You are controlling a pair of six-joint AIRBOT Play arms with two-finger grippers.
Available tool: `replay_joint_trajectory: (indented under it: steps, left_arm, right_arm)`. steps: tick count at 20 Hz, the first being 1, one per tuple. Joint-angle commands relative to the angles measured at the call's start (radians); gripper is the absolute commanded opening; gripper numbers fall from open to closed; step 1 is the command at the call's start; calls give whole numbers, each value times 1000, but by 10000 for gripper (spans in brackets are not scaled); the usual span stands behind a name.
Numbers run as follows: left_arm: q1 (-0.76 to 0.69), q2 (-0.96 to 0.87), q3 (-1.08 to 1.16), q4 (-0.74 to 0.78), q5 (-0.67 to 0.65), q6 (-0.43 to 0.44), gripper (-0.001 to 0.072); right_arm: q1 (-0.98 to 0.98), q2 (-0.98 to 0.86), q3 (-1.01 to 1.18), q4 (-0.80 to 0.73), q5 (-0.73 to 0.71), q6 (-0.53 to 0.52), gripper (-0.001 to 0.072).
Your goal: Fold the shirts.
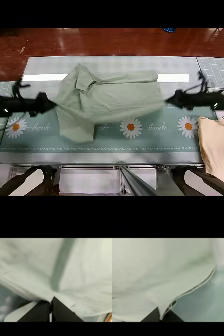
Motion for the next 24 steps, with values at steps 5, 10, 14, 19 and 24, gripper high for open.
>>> replay_joint_trajectory:
  steps: [5, 10, 14, 19, 24]
  left_arm:
    - [-2, 205, 719, -93, 101, 6, 24]
    - [-1, 391, 873, 87, 80, -44, 24]
    - [-1, 579, 873, 311, 10, -84, 24]
    - [-3, 715, 866, 651, -71, -204, 24]
    - [-9, 690, 605, 511, -63, -215, 24]
  right_arm:
    - [8, 127, 916, -107, 126, 87, 20]
    - [8, 324, 1061, -293, 193, 186, 20]
    - [8, 472, 1061, -370, 275, 241, 20]
    - [8, 531, 1058, -461, 411, 288, 20]
    - [8, 531, 759, -346, 400, 313, 20]
